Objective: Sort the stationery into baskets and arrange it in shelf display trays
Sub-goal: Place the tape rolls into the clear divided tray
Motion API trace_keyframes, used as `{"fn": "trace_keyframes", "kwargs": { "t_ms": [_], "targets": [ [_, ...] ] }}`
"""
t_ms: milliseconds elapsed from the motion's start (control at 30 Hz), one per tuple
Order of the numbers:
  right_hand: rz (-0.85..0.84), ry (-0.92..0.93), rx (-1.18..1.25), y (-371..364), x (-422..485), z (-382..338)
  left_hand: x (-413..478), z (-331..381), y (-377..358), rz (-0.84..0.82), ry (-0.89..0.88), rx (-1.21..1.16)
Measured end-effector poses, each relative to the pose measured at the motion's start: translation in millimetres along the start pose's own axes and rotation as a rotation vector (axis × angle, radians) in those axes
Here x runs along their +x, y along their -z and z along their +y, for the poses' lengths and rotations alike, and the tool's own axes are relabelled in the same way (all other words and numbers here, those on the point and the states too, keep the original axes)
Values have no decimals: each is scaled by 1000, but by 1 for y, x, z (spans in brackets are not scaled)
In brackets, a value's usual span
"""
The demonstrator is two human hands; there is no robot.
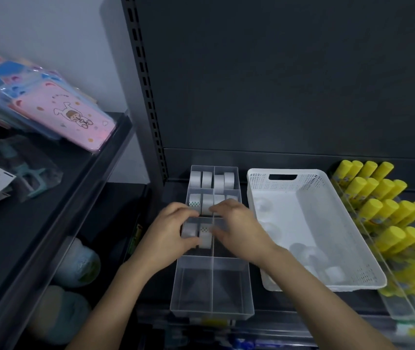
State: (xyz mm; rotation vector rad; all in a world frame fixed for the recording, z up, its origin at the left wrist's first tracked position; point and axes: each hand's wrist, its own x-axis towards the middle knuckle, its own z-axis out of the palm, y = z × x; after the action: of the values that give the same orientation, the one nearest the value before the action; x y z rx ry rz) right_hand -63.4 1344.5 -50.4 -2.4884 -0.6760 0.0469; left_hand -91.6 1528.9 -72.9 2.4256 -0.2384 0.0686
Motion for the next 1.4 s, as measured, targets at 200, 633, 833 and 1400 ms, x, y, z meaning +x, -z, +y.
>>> {"fn": "trace_keyframes", "kwargs": {
  "t_ms": [200,633,833,1400],
  "targets": [
    [107,-150,-37,49,-32,40,5,41,-5,-23,-131,-33],
    [-104,-524,-166,97,-108,113,52,144,-90,-751,-457,248],
    [-301,-594,-79,90,-109,119,57,151,-113,-856,-511,393],
    [-292,-605,-251,51,-81,115,64,110,-54,-107,-124,-177]
  ]
}}
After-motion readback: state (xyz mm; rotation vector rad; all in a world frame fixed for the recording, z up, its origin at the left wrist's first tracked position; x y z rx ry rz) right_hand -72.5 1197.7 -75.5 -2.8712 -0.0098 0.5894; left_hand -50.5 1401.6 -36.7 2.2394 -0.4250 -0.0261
